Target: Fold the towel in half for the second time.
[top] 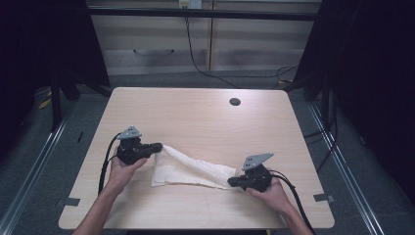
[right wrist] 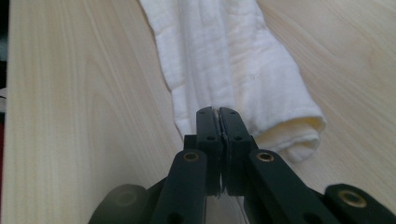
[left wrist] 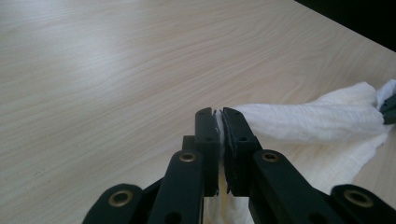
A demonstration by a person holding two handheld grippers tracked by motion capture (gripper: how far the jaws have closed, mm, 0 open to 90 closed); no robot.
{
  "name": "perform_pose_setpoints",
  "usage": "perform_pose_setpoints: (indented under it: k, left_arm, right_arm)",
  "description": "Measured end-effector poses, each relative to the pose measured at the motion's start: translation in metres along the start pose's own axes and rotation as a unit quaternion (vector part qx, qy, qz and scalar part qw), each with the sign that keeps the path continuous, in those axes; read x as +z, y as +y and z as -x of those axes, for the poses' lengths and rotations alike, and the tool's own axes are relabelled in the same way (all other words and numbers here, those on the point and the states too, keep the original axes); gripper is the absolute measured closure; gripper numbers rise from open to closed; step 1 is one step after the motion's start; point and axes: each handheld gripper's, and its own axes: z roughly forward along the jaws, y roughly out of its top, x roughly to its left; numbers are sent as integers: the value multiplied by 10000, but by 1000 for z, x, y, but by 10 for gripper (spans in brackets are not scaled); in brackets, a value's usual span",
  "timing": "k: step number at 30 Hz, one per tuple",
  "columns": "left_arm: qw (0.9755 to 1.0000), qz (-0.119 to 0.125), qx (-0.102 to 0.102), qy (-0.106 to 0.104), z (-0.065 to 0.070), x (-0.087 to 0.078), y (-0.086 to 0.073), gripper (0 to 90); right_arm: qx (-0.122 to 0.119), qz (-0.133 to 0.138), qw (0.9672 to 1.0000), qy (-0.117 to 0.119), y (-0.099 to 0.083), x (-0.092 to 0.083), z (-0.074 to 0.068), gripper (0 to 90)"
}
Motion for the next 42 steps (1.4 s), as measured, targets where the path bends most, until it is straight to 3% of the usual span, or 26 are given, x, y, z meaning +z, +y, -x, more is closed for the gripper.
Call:
perform_pose_setpoints:
  k: [4, 11, 19, 23, 31, 38, 39, 42]
  left_arm:
    - [9999, 96, 108, -47, 6, -6, 2, 856]
    - [9993, 246, 248, -93, 17, -15, 10, 855]
    - [9978, 276, 577, -174, 28, -25, 11, 853]
    - [9975, 213, 646, -199, 30, -29, 6, 853]
    - [9945, -42, 979, -358, 45, -42, -14, 854]
    - [9923, -341, 1025, -606, 59, -44, -33, 854]
    - [9919, -392, 1069, -564, 60, -44, -37, 853]
    - [9911, -566, 1006, -664, 62, -42, -46, 853]
  right_arm:
    - [45, -127, 9999, -47, -1, 2, 2, 881]
    - [203, -44, 9998, 42, -2, 4, 5, 883]
    - [293, -27, 9995, 68, -3, 4, 6, 883]
    - [310, -47, 9995, 42, -3, 3, 6, 882]
    - [343, -54, 9994, -26, -3, 2, 6, 883]
    - [369, -77, 9992, -110, -3, 2, 4, 883]
    - [349, -60, 9992, -163, -3, 2, 3, 883]
    - [371, -71, 9990, -238, -5, 0, 2, 883]
